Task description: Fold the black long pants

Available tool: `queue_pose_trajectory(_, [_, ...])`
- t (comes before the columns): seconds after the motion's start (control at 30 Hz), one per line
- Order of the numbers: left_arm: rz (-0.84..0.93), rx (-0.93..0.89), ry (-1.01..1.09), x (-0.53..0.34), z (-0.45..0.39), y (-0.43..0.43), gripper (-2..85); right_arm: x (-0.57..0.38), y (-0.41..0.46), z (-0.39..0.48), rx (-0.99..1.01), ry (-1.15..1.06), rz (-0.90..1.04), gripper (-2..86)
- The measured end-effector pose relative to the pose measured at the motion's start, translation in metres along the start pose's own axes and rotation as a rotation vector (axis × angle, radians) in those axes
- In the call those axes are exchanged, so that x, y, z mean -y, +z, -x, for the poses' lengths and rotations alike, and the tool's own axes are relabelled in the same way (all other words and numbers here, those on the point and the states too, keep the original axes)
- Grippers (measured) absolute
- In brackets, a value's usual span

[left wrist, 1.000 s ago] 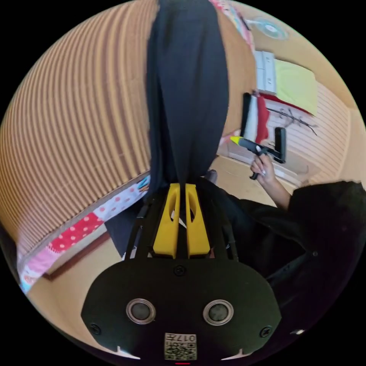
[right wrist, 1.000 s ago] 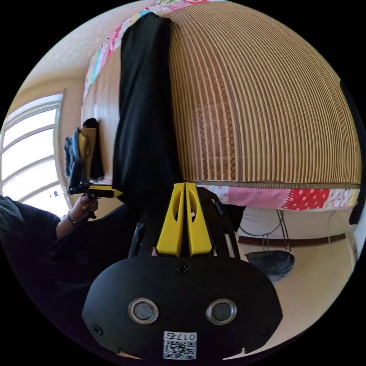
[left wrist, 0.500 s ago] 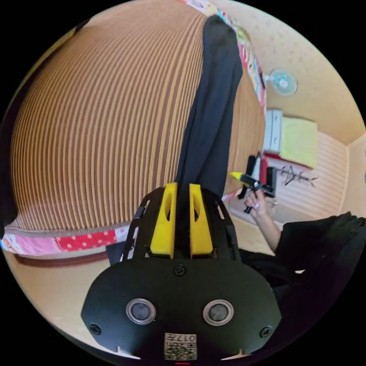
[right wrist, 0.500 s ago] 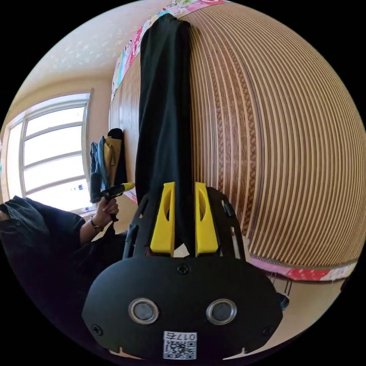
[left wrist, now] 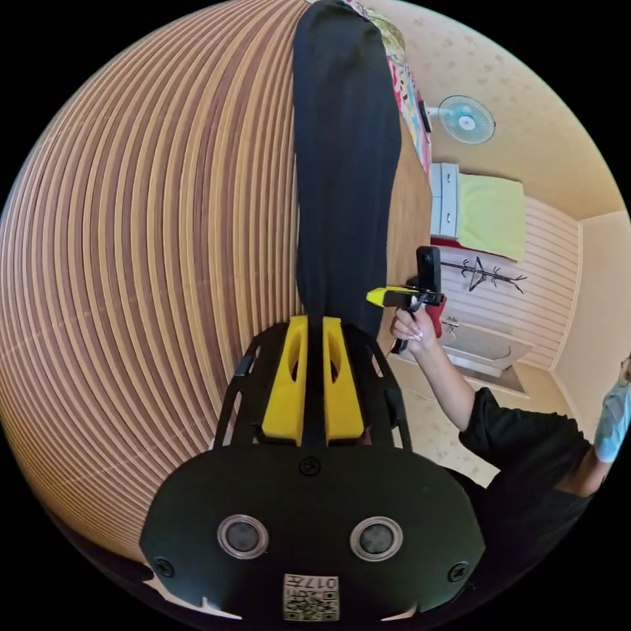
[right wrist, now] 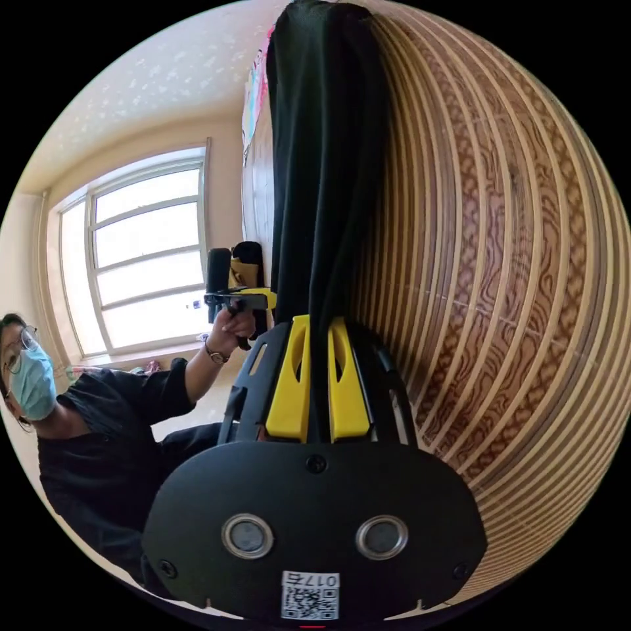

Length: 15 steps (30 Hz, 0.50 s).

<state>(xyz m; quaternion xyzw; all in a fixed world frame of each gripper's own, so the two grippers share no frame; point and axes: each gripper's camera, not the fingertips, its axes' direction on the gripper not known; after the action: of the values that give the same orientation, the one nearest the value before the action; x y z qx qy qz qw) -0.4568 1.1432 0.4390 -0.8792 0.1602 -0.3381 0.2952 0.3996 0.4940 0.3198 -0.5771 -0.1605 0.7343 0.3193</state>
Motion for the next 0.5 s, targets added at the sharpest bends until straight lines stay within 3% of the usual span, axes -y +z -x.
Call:
queue_pose_trajectory(0.13, [-0.118, -0.362, 0.111, -0.056, -0.012, -0.033, 3.9, -0.065, -0.043, 0.060, 0.218, -0.096, -0.118, 2.1])
queue_pose_trajectory(0.33, [-0.222, -0.495, 0.399, -0.142, -0.130, -0.089, 3.7, -0.170, -0.099, 0.212, 0.364, -0.341, -0.218, 1.0])
queue_pose_trajectory(0.5, [-0.309, -0.428, 0.712, -0.191, -0.272, -0.147, 3.6, -0.228, -0.164, 0.371, 0.349, -0.634, -0.262, 0.5])
